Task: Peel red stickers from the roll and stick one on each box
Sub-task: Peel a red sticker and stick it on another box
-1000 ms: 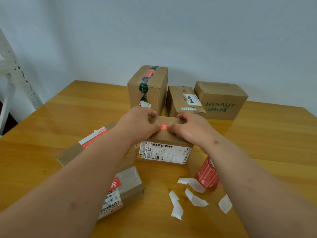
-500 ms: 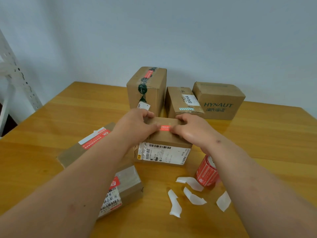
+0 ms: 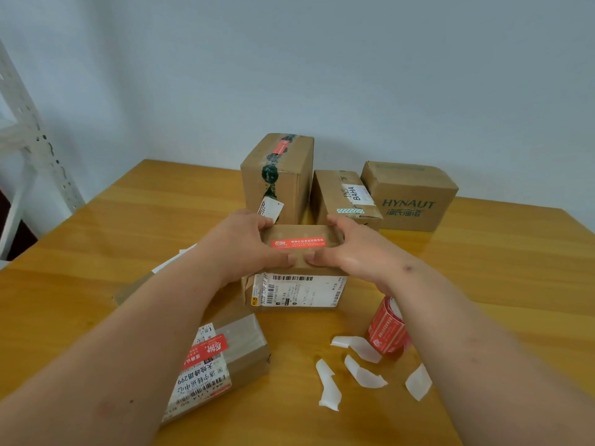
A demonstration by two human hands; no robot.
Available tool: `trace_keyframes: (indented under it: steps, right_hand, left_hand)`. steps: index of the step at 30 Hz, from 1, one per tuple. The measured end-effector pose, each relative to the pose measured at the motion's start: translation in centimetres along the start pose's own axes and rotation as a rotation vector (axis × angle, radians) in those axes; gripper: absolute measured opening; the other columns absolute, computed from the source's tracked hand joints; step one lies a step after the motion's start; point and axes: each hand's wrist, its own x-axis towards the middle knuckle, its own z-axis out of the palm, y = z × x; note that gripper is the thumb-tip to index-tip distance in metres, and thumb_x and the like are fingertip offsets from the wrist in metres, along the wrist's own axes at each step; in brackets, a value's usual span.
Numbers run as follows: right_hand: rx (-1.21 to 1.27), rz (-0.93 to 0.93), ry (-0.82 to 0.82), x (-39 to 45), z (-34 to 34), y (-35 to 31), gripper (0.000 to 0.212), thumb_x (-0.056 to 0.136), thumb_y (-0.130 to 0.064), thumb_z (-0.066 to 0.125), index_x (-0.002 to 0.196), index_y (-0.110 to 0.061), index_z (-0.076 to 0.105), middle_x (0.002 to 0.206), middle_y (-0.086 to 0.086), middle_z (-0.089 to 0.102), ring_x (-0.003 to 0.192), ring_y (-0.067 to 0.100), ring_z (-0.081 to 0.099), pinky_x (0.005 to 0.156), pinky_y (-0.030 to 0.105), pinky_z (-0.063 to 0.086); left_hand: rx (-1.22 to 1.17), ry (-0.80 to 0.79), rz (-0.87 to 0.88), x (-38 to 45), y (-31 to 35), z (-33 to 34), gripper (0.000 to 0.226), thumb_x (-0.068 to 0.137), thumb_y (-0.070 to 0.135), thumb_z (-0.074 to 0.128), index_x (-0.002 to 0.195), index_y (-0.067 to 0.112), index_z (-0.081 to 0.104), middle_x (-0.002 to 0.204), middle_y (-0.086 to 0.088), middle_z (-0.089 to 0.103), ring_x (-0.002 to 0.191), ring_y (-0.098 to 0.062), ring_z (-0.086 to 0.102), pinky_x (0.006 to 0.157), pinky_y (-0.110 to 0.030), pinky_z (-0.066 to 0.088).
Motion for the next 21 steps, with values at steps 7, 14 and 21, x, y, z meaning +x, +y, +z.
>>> trace_keyframes:
  steps: [7, 14, 21]
  right_hand:
    - [0.064, -0.211, 0.090, 0.0, 1.0, -1.4, 0.043, 0.095, -0.022, 0.055, 0.136, -0.026, 0.042, 0.115, -0.012, 0.054, 0.080, -0.008, 0.050, 0.056, 0.008, 0.038]
    - [-0.155, -0.121, 0.160, 0.7, -0.3, 0.0, 0.046, 0.093, -0.038, 0.056, 0.136, -0.024, 0.048, 0.139, -0.001, 0.049, 0.124, 0.018, 0.048, 0.100, 0.032, 0.041]
    - [-0.204, -0.060, 0.186, -0.6, -2.6, 2.6, 0.037, 0.094, -0.037, 0.054, 0.127, -0.023, 0.056, 0.128, -0.002, 0.056, 0.114, 0.016, 0.052, 0.089, 0.028, 0.040]
  left_hand:
    - [0.195, 0.041, -0.127, 0.7, -0.5, -0.7, 0.092, 0.063, 0.068, 0.074, 0.136, 0.022, 0.043, 0.121, 0.000, 0.042, 0.104, -0.018, 0.048, 0.084, -0.031, 0.044]
    - [0.372, 0.224, -0.295, 1.4, -0.5, -0.3, 0.103, 0.063, 0.089, 0.050, 0.132, 0.014, 0.038, 0.129, -0.010, 0.043, 0.116, -0.032, 0.052, 0.077, -0.042, 0.048]
    - [0.244, 0.403, -0.140, 0.8, 2.1, 1.0, 0.061, 0.087, 0.064, 0.052, 0.129, 0.021, 0.040, 0.130, -0.007, 0.037, 0.108, -0.031, 0.055, 0.075, -0.039, 0.045]
